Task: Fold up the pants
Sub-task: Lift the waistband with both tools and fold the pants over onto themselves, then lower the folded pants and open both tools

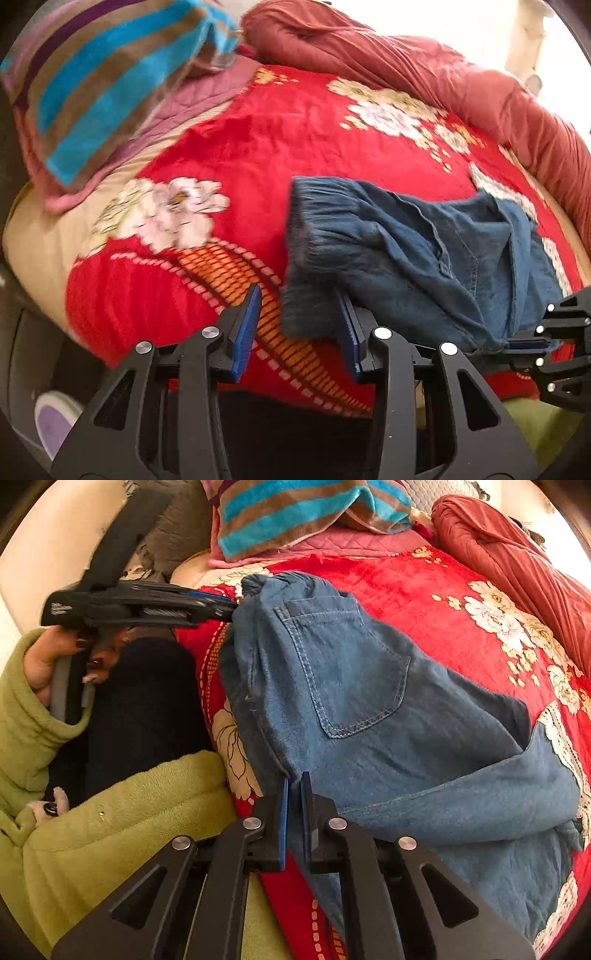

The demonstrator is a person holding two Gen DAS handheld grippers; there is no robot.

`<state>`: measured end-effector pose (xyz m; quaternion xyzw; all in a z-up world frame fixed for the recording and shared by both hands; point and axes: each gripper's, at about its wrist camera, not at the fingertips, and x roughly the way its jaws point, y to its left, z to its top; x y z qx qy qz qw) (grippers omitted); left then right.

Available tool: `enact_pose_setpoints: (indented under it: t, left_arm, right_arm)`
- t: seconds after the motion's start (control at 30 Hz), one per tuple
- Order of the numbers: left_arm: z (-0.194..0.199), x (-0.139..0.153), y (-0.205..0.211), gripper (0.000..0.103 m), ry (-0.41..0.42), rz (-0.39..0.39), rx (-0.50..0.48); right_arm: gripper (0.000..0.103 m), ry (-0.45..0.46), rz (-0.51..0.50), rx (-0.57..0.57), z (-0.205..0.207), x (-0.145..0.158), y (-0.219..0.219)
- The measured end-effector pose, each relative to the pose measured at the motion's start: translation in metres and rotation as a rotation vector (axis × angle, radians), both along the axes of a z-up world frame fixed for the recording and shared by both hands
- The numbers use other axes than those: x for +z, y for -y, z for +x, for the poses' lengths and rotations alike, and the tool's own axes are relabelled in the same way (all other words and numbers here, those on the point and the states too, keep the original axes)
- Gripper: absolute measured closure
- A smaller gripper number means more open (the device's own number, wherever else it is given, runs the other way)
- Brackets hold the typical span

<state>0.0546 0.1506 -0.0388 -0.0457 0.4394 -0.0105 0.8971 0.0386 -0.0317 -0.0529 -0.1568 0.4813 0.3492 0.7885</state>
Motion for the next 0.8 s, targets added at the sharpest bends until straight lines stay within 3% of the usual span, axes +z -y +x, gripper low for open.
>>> enact_pose_setpoints:
  t: [0.13,0.27,0.4,0.6,0.73,0.8]
  left_arm:
    - [-0.022,0.03,-0.009,0.071,0.086,0.006,0.05]
    - [-0.022,0.048,0.01,0.071,0.134,0.012,0.01]
    - [0.0,0.04,0.04,0.071,0.103,0.051,-0.047]
    - [0.02,-0.007,0.058,0.071,-0.039,0.189,-0.074]
    - [0.013,-0.009,0.047,0.071,-0.042,0.173,-0.07]
    - [0.011,-0.01,0.043,0.068,-0.042,0.158,-0.064]
  right_arm:
    - [0.095,0.005,-0.004,0.001,-0.002,0.0,0.0]
    - [0.094,0.004,-0.007,0.0,-0.002,-0.002,0.001]
    - [0.09,0.012,-0.005,0.01,-0.005,-0.001,0.0]
    - [0.085,0.029,0.004,0.021,-0.012,0.009,0.004]
    - [0.082,0.072,0.077,-0.021,-0.009,0.032,0.014]
    - [0.074,0.097,0.066,-0.052,-0.003,0.034,0.014]
